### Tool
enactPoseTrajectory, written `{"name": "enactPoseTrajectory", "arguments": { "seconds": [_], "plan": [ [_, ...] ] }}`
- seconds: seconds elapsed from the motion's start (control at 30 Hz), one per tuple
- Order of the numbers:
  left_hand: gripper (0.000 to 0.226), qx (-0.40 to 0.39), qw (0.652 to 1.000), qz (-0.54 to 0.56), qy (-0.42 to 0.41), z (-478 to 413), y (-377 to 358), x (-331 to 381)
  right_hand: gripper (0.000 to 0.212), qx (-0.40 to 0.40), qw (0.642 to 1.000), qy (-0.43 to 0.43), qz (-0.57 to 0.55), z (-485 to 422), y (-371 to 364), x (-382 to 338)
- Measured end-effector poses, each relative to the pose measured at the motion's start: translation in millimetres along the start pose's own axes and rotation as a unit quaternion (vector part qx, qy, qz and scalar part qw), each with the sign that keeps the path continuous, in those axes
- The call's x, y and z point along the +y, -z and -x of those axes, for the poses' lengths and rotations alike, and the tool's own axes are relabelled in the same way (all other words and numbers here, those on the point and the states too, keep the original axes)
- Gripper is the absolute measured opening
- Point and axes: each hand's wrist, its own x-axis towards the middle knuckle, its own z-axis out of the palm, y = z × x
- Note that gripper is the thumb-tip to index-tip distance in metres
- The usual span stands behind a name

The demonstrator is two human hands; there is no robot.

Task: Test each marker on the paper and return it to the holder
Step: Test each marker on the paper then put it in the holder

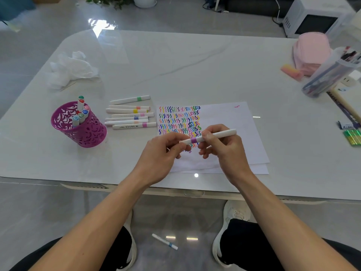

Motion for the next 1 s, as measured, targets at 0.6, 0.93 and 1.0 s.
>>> {"name": "enactPoseTrajectory", "arguments": {
  "seconds": [0.6, 0.93, 1.0],
  "plan": [
    [0.015, 0.058, 0.998, -0.007, -0.016, 5.9, -1.3, -3.4, 0.01, -0.038, 0.998, -0.011, -0.047, 3.6, -1.4, 3.1],
    [0.016, 0.05, 0.999, -0.014, -0.007, 6.9, -4.6, -4.5, 0.014, -0.035, 0.998, -0.015, -0.045, 5.2, -0.4, 7.5],
    [0.015, 0.056, 0.998, -0.013, -0.005, 7.4, -7.2, -4.0, 0.013, -0.034, 0.998, -0.019, -0.047, 6.6, 0.3, 8.5]
  ]
}}
